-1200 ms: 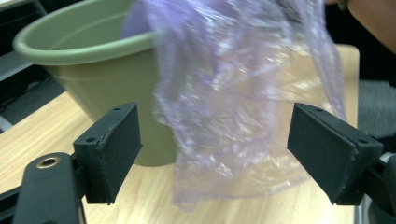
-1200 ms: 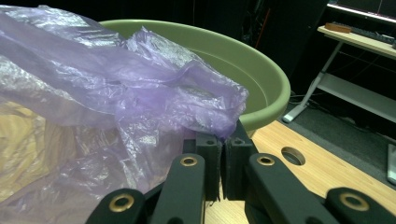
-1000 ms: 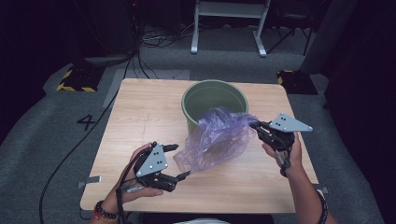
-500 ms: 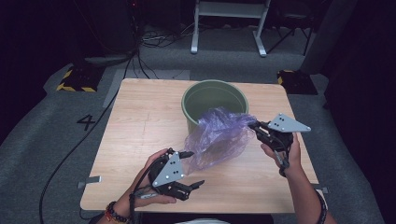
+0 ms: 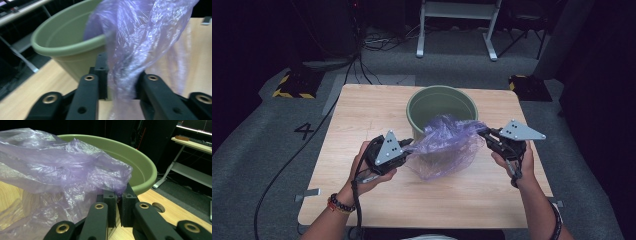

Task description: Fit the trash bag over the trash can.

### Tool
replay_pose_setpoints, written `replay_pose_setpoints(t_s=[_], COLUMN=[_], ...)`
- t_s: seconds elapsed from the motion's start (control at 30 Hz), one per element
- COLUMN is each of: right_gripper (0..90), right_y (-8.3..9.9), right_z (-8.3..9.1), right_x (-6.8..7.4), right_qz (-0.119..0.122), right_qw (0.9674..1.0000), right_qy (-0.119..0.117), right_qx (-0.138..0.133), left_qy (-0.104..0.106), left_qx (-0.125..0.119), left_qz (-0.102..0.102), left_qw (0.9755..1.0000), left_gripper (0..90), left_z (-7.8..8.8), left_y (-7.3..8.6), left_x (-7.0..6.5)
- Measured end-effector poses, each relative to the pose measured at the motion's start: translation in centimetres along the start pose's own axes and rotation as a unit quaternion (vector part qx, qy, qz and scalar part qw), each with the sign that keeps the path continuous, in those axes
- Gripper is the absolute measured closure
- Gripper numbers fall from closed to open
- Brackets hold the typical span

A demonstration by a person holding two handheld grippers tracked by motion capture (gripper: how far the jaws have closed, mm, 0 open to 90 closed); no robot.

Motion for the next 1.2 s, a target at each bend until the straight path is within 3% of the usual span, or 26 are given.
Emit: replay_pose_setpoints(t_s=[0.13,0.33,0.5,0.67,1.03,1.2], right_gripper=[86.0,85.1,84.9,84.1,83.5,83.0], right_y=[-0.4,-0.9,-1.6,-2.1,-2.0,-1.6], right_z=[-0.1,-0.3,-0.8,-1.6,-3.9,-4.9], right_x=[-0.4,-0.8,-1.5,-2.6,-5.7,-6.7], right_qz=[0.000,0.000,0.003,0.015,-0.017,-0.024], right_qw=[1.0000,1.0000,1.0000,0.9997,0.9991,0.9984], right_qy=[0.002,0.001,0.002,0.017,0.038,0.048], right_qx=[-0.005,-0.008,-0.006,-0.002,0.006,0.017], left_qy=[-0.010,-0.011,-0.023,-0.031,-0.045,-0.043], left_qx=[-0.004,-0.024,-0.026,-0.042,-0.043,-0.054], left_qz=[-0.009,0.011,0.009,0.025,0.056,0.080], left_qw=[0.9999,0.9996,0.9994,0.9983,0.9965,0.9944], left_gripper=[85.6,87.4,88.9,89.1,89.2,89.3], left_z=[-0.1,0.5,0.1,-0.6,-2.6,-3.2], left_y=[-0.3,-1.1,-1.6,-1.9,-1.6,-1.8], left_x=[0.9,2.4,4.0,5.7,8.7,10.1])
Point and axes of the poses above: each handheld gripper's, and its own axes: z roughly backward along the jaws, y roughly out of its underside, x roughly to its left, the point moved 7 cm from there along -z, roughly forward along the jaws, and after that the axes turned 4 degrees about -x, right-handed, at the moved point
